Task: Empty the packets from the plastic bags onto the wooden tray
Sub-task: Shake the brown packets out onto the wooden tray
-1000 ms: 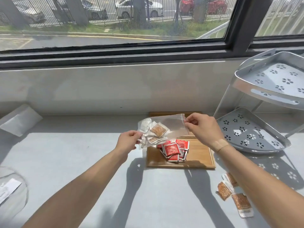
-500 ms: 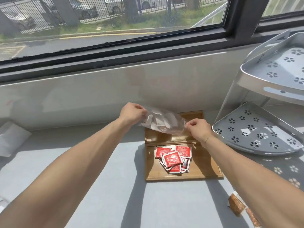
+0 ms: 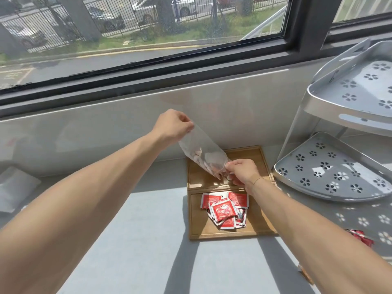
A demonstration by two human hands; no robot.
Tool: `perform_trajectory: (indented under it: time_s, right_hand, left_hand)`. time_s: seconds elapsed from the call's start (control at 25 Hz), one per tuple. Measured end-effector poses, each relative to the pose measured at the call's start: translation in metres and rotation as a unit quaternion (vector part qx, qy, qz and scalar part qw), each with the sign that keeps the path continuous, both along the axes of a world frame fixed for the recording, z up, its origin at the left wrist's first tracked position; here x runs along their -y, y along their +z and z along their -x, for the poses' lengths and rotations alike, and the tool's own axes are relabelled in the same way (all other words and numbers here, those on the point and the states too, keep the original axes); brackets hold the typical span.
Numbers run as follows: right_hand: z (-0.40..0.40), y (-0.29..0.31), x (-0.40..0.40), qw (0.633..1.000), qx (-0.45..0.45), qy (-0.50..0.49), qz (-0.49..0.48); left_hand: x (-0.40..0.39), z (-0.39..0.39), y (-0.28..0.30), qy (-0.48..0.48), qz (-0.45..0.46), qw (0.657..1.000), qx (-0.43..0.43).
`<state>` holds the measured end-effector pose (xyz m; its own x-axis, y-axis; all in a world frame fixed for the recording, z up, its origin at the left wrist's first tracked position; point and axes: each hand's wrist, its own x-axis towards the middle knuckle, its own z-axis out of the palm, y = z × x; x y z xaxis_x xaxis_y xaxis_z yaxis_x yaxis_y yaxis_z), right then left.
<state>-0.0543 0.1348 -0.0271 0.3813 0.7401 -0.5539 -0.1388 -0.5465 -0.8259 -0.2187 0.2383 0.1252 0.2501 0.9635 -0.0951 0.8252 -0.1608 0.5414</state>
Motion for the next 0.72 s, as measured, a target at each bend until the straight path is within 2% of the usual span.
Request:
perform_trajectory:
  time_s: [0.16, 0.44, 0.72]
  right_hand:
    - [0.009, 0.010, -0.003, 0.998, -0.063, -0.009, -0.020]
    - [0.009, 0.020, 0.002, 0.998, -0.059, -0.006, -0.035]
    - [0.005, 0.038, 0.010, 0.996, -0.056, -0.009, -0.064]
  left_hand:
    - [0.003, -0.009, 0.014, -0.010, -0.039, 0.999, 0.001]
    - [0.005, -0.008, 0.026, -0.016, -0.068, 0.998, -0.009]
    - [0.016, 0.004, 0.042, -0.010, -0.080, 0.997, 0.017]
